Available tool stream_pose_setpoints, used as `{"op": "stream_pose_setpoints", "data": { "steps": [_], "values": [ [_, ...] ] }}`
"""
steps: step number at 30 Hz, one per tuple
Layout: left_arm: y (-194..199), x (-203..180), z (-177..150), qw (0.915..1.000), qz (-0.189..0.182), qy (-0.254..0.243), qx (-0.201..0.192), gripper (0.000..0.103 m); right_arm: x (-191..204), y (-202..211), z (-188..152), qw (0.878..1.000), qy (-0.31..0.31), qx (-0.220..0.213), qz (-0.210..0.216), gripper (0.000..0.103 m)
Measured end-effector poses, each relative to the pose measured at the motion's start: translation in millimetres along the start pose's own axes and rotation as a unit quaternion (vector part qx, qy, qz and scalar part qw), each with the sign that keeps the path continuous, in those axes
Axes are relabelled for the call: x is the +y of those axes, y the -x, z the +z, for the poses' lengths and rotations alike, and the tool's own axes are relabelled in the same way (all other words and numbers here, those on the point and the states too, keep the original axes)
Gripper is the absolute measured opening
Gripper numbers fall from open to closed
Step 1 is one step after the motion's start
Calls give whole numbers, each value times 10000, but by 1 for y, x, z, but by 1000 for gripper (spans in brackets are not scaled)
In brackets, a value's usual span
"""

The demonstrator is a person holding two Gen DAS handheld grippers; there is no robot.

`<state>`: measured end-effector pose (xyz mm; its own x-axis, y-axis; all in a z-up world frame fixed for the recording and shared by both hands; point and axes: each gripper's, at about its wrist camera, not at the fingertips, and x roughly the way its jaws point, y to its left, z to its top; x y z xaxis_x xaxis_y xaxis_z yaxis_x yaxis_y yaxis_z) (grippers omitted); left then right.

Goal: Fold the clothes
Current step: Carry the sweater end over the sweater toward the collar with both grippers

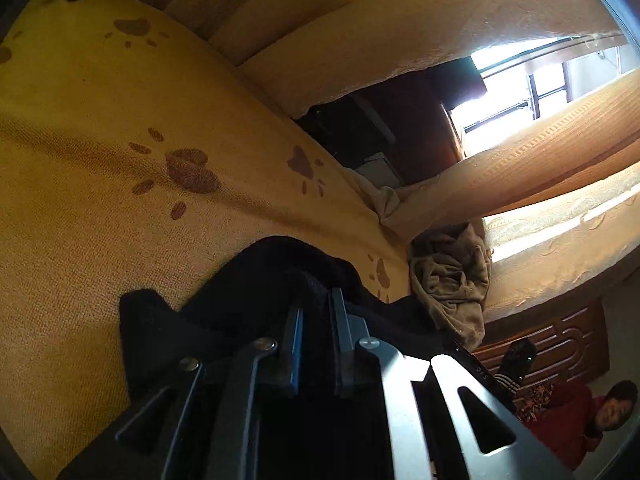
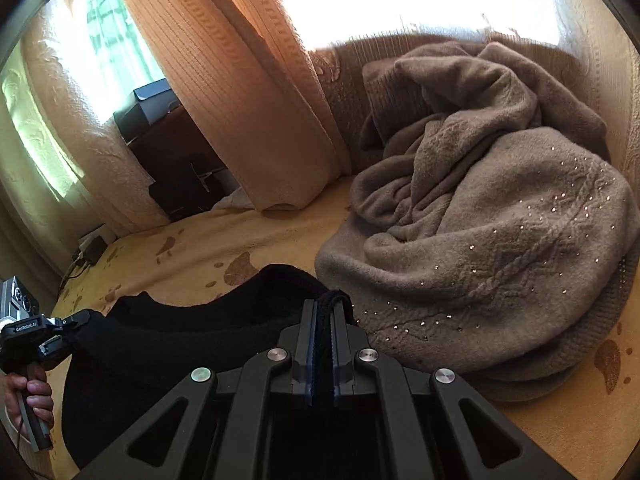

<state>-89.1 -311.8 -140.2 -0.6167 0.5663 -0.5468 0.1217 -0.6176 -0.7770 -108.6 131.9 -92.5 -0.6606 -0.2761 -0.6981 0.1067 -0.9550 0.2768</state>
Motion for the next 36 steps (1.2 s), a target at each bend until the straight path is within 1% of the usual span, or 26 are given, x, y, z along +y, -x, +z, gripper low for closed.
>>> {"op": "stream_pose_setpoints", "data": {
  "steps": [2, 4, 5, 6, 7, 8, 9, 10, 11, 13, 14, 15, 17, 19, 20, 22, 24, 26, 28, 29, 31, 32, 33, 34, 35, 36],
  "values": [
    [-7, 6, 4, 9998, -49, 173, 52, 19, -5, -8, 2, 9996, -195, 199, 86, 7],
    [-6, 7, 7, 9995, -146, 272, 73, 24, -10, -10, 2, 9988, -374, 266, 176, 7],
    [-4, 6, 8, 9993, -230, 292, 52, 34, -11, -8, 2, 9984, -438, 268, 220, 8],
    [0, 3, 10, 9990, -327, 309, -1, 50, -12, -5, 2, 9983, -458, 261, 252, 8],
    [4, 1, 13, 9986, -406, 325, -73, 59, -12, -3, 2, 9983, -457, 237, 268, 8],
    [10, -2, 17, 9982, -445, 342, -186, 73, -12, 1, 1, 9984, -452, 204, 279, 9],
    [15, -4, 21, 9979, -454, 349, -296, 82, -12, 4, 1, 9984, -447, 171, 289, 9],
    [21, -6, 24, 9979, -394, 331, -401, 82, -11, 7, 0, 9985, -432, 134, 302, 11],
    [26, -7, 26, 9979, -336, 307, -469, 82, -9, 10, 0, 9986, -395, 84, 327, 16],
    [34, -6, 28, 9985, -220, 225, -437, 82, -8, 17, 1, 9985, -386, -63, 370, 43],
    [37, -6, 28, 9989, -158, 178, -414, 82, -7, 20, 1, 9984, -390, -141, 390, 78],
    [39, -5, 23, 9992, -85, 114, -377, 82, -8, 25, 2, 9979, -430, -253, 409, 87],
    [42, -5, 13, 9995, 45, -30, -303, 82, -10, 35, 3, 9965, -532, -467, 443, 87],
    [44, -10, 1, 9994, 94, -257, -230, 82, -9, 43, 2, 9958, -529, -583, 462, 87],
    [46, -14, -6, 9990, 106, -388, -197, 82, -6, 48, 0, 9959, -458, -635, 461, 87],
    [47, -28, -20, 9973, 69, -717, -157, 82, 11, 53, -5, 9971, -26, -630, 426, 87],
    [42, -48, -33, 9939, -33, -1097, -65, 82, 38, 50, -13, 9961, 650, -523, 295, 87],
    [29, -67, -45, 9890, -64, -1475, 62, 82, 58, 36, -16, 9934, 1064, -336, 269, 87],
    [11, -75, -52, 9859, 68, -1663, 155, 82, 76, 19, -18, 9895, 1412, -135, 269, 87],
    [4, -72, -52, 9862, 187, -1638, 177, 82, 85, 10, -19, 9870, 1585, -35, 269, 87],
    [-4, -56, -48, 9868, 542, -1521, 72, 82, 92, -9, -20, 9837, 1770, 218, 214, 87],
    [-8, -49, -46, 9866, 720, -1462, 20, 79, 91, -18, -21, 9825, 1832, 327, 66, 87],
    [-9, -42, -45, 9859, 866, -1430, -29, 68, 87, -27, -22, 9808, 1878, 434, -283, 87],
    [-6, -37, -45, 9848, 941, -1457, -71, 61, 82, -36, -24, 9782, 1911, 577, -568, 87],
    [-2, -32, -44, 9836, 1016, -1484, -112, 45, 75, -40, -25, 9784, 1879, 656, -564, 88],
    [0, -27, -44, 9825, 1082, -1509, -149, 32, 72, -40, -26, 9786, 1869, 665, -547, 88]
  ]
}}
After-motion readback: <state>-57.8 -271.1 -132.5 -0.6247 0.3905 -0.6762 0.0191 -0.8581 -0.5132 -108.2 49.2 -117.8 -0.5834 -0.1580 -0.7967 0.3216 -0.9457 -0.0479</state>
